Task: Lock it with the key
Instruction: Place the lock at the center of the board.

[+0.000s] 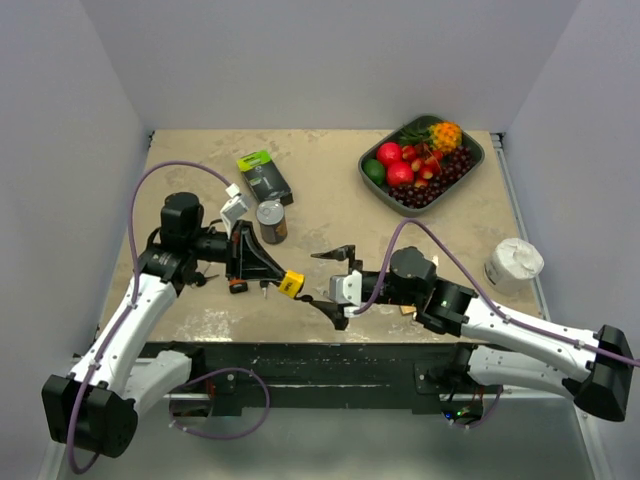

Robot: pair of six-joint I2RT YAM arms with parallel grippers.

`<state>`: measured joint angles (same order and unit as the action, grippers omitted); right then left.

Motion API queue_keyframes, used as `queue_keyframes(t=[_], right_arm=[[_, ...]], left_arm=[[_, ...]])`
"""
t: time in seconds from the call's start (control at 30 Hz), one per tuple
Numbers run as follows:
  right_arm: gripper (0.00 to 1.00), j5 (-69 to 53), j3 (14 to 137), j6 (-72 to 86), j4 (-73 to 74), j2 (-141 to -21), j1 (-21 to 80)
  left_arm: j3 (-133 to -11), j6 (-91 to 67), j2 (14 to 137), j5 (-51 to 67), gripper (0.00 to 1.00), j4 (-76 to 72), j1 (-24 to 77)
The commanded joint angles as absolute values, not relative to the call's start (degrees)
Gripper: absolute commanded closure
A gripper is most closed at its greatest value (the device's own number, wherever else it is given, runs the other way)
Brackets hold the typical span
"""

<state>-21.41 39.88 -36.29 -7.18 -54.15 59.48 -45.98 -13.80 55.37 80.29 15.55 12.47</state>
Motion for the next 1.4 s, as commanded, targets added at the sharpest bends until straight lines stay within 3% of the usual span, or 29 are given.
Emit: queue_keyframes(t=[0.0,0.23,0.5,0.7,1.0,1.17,1.37], right_arm=[[0.01,-15.2,38.67,-41.47,-14.85,-55.46,61.17],[0.03,-17.14,37.0,-48.77,-14.5,-53.53,62.05],[0.21,-20.21,39.01,-50.89,-11.17,-52.47,62.23],[0.2,-23.38,41.22,-48.87,-6.42,-53.0,62.23],[0.05,-26.62,41.04,-48.01,-0.18,-53.0,62.31],[0.07,-25.93,42.98,-45.88,-3.77,-55.63,62.14],[0.17,-26.81,43.86,-45.97,-4.04,-55.37,62.31]], left_arm=[[-46.32,-20.48,53.62,82.88,1.0,8.97,15.2],[-45.97,-22.24,53.88,82.27,1.0,6.86,16.52],[-45.35,-21.97,54.14,81.74,1.0,6.68,17.58],[-45.09,-21.88,54.4,81.56,1.0,6.33,17.67],[-45.18,-22.67,54.67,81.04,1.0,5.54,17.93],[-44.74,-23.29,54.23,80.6,1.0,5.18,18.63],[-43.51,-23.73,53.61,80.16,1.0,4.75,18.72]])
